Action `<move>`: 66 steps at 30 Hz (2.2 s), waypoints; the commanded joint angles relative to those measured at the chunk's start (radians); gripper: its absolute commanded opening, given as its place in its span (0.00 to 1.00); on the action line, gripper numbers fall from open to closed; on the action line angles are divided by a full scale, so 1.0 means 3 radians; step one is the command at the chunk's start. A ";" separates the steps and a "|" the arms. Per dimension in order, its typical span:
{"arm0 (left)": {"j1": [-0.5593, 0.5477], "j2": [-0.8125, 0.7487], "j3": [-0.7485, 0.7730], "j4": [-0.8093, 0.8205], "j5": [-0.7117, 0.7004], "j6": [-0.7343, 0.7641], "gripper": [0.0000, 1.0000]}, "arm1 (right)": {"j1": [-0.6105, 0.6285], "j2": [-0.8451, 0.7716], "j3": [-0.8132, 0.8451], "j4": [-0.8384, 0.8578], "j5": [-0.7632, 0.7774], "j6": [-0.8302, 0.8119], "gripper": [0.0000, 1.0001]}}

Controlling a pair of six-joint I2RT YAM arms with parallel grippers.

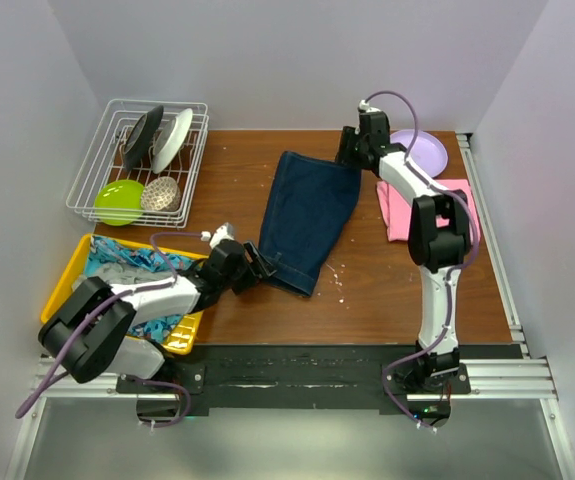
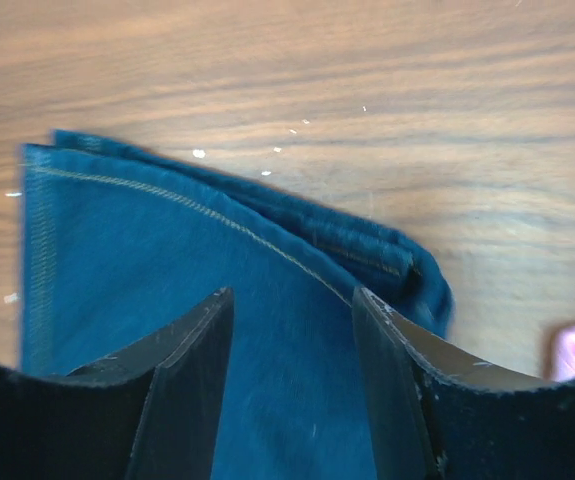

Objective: Fold and stack the mixed laundry pile
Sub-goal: Fold the skirt at the center of the board.

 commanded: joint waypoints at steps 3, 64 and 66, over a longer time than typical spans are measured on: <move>0.0021 0.0211 0.0221 0.0050 -0.0395 0.0056 0.64 | 0.0125 -0.0545 -0.0236 0.0255 0.0188 -0.0290 0.56; 0.0860 0.0952 0.1172 -0.0303 0.0018 -0.0026 0.66 | 0.1050 -0.1526 -0.1539 0.0562 0.0290 -0.0234 0.58; 0.0829 0.1019 0.1233 -0.0339 -0.0023 -0.0015 0.64 | 0.1173 -0.1557 -0.1606 0.0603 0.0357 -0.0235 0.58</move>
